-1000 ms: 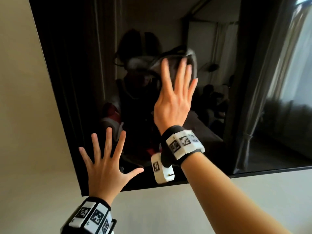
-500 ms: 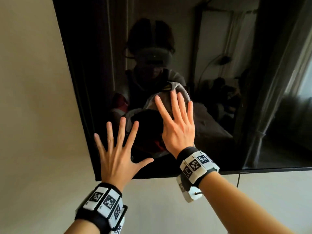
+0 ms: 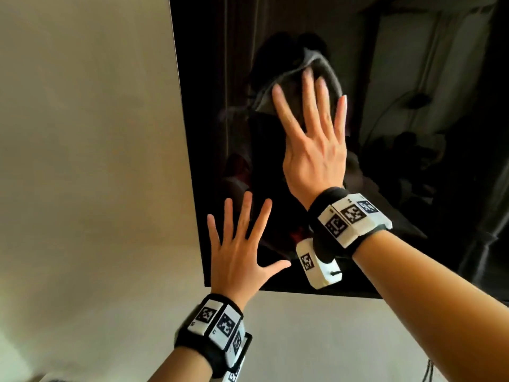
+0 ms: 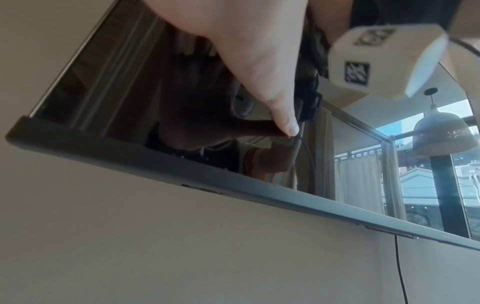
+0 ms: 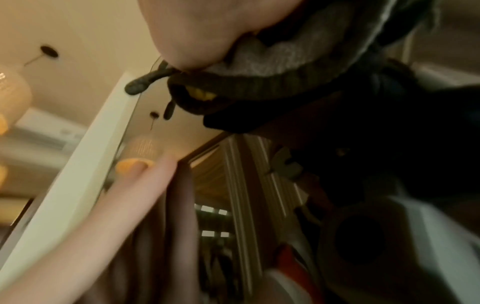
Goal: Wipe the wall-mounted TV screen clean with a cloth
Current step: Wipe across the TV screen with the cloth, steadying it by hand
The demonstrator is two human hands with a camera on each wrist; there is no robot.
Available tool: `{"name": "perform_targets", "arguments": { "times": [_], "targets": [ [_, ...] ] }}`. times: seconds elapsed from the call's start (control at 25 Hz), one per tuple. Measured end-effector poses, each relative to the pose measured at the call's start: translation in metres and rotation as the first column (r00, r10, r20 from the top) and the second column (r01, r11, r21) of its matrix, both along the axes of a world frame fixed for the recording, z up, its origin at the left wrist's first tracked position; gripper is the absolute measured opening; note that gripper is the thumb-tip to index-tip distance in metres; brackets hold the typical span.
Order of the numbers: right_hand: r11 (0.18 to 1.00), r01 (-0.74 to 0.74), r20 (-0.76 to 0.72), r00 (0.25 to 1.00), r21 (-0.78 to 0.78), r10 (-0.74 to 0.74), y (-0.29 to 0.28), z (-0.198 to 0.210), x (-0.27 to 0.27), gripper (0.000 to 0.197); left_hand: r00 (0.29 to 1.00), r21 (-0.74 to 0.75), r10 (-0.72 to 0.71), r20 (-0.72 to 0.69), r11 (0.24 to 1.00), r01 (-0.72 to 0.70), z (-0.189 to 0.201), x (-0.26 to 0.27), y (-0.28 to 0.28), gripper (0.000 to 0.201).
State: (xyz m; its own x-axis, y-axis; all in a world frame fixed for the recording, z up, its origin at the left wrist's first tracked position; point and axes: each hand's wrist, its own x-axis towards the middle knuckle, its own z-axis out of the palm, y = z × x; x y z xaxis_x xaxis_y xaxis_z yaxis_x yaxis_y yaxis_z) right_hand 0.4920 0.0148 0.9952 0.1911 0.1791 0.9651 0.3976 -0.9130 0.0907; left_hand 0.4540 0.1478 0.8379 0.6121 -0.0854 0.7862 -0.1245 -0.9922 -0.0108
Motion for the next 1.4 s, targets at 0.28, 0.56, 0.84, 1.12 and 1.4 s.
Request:
{"name": "perform_targets", "arguments": {
  "times": [0.28,0.56,0.84,1.12,1.4],
  "targets": [
    [0.965,0.034,0.052,0.998,-0.261,-0.021,0.009,0.019,0.003,0.060,0.997,0.029,-0.025,0.079,0.999,0.023,-0.007,-0.012,0.026,0.099],
    [0.678,0.013,0.056,0.998,-0.735,0.042,-0.005,-0.100,0.005,0.078,0.951,-0.026,-0.119,0.286,0.991,0.132,0.094,-0.026,0.058,0.067],
    [0.460,0.024,0.075,0.993,-0.888,0.092,-0.009,-0.101,0.010,0.070,0.977,0.072,-0.044,0.207,0.997,0.030,0.131,0.017,0.054,0.065],
    [0.352,-0.056,-0.034,0.997,-0.934,0.068,-0.003,-0.145,0.006,0.071,0.965,0.174,-0.132,0.228,0.980,0.094,0.137,0.019,0.054,0.070],
    [0.422,-0.091,-0.086,0.996,-0.902,0.030,0.011,-0.189,0.000,0.069,0.961,0.116,-0.160,0.225,0.984,0.137,0.138,0.017,0.055,0.071]
  ]
}}
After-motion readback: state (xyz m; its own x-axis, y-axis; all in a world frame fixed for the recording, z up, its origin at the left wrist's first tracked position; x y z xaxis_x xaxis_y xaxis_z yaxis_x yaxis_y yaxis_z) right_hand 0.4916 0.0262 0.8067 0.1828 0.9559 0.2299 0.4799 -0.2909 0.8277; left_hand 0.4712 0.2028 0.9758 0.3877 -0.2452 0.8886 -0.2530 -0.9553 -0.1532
